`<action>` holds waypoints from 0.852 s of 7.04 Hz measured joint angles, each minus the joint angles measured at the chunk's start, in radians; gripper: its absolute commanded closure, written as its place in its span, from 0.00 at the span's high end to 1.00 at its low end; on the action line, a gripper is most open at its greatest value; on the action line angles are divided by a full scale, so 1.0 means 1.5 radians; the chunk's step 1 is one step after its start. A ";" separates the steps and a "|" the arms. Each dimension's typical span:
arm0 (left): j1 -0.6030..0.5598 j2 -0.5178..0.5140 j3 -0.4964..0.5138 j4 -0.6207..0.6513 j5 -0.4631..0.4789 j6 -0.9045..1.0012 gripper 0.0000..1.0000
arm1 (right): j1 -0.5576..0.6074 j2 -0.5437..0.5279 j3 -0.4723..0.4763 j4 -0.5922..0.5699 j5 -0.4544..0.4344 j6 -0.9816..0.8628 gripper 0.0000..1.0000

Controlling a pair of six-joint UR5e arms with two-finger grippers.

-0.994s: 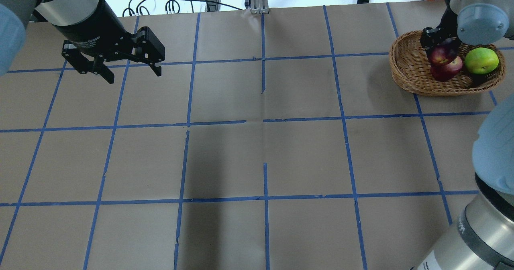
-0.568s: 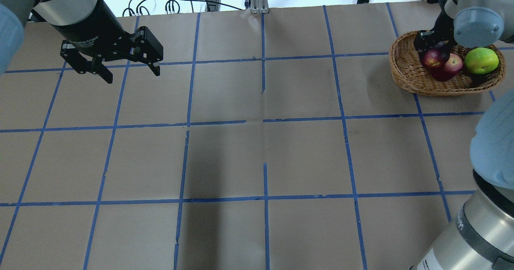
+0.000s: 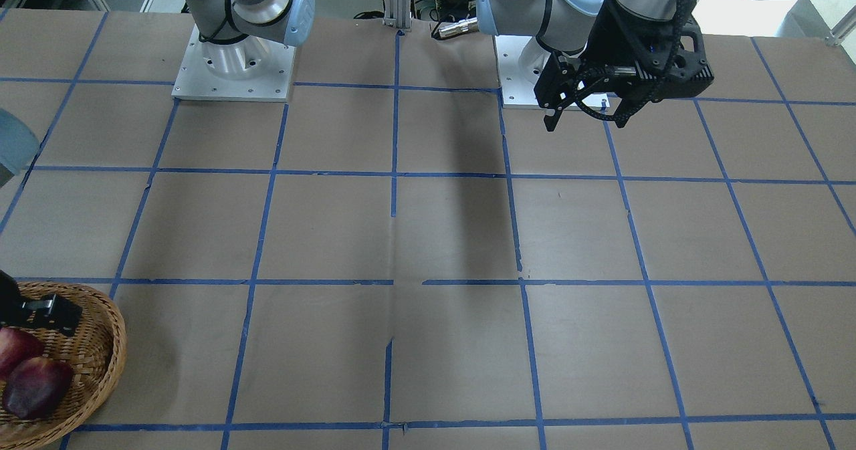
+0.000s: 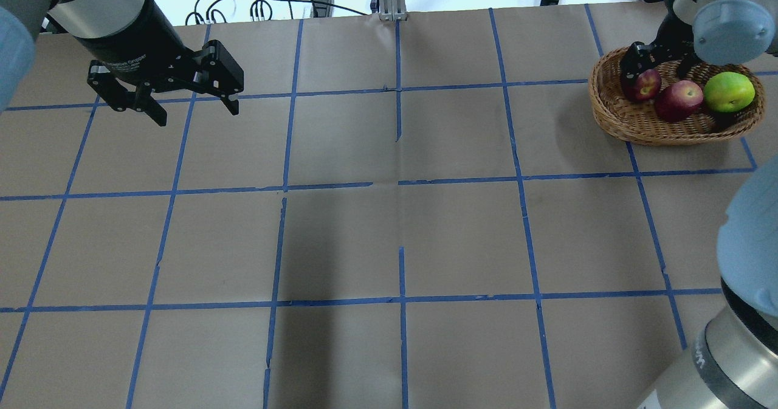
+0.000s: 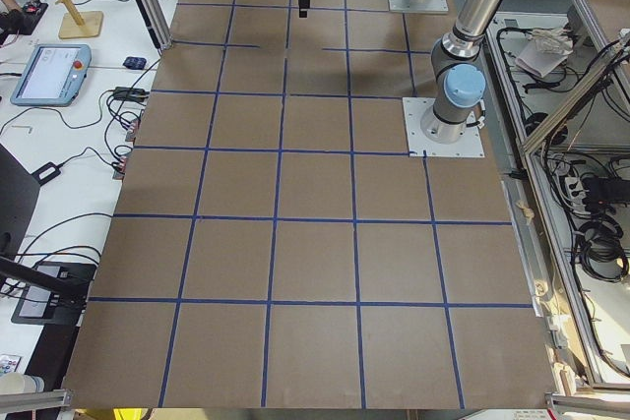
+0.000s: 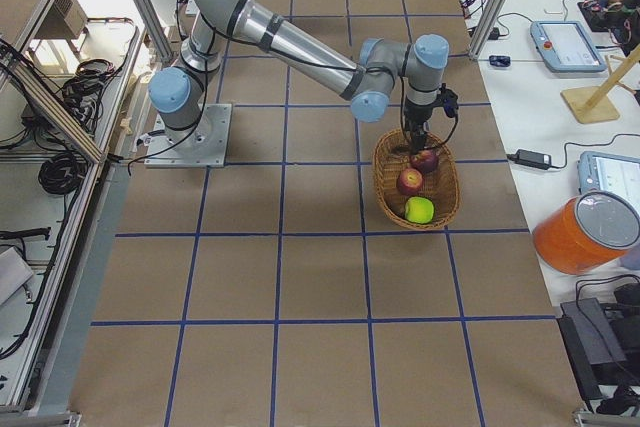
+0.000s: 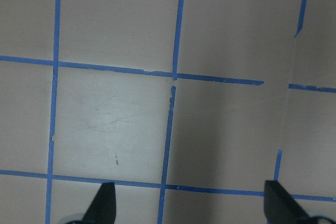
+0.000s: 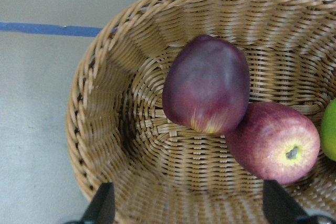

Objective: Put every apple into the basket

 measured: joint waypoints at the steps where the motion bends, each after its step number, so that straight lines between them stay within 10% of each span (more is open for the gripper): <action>1: 0.000 0.000 0.000 0.000 0.000 0.000 1.00 | 0.011 -0.047 -0.003 0.071 0.007 0.002 1.00; 6: 0.007 -0.001 0.000 0.002 -0.001 0.002 1.00 | 0.096 -0.272 0.016 0.337 0.047 0.162 1.00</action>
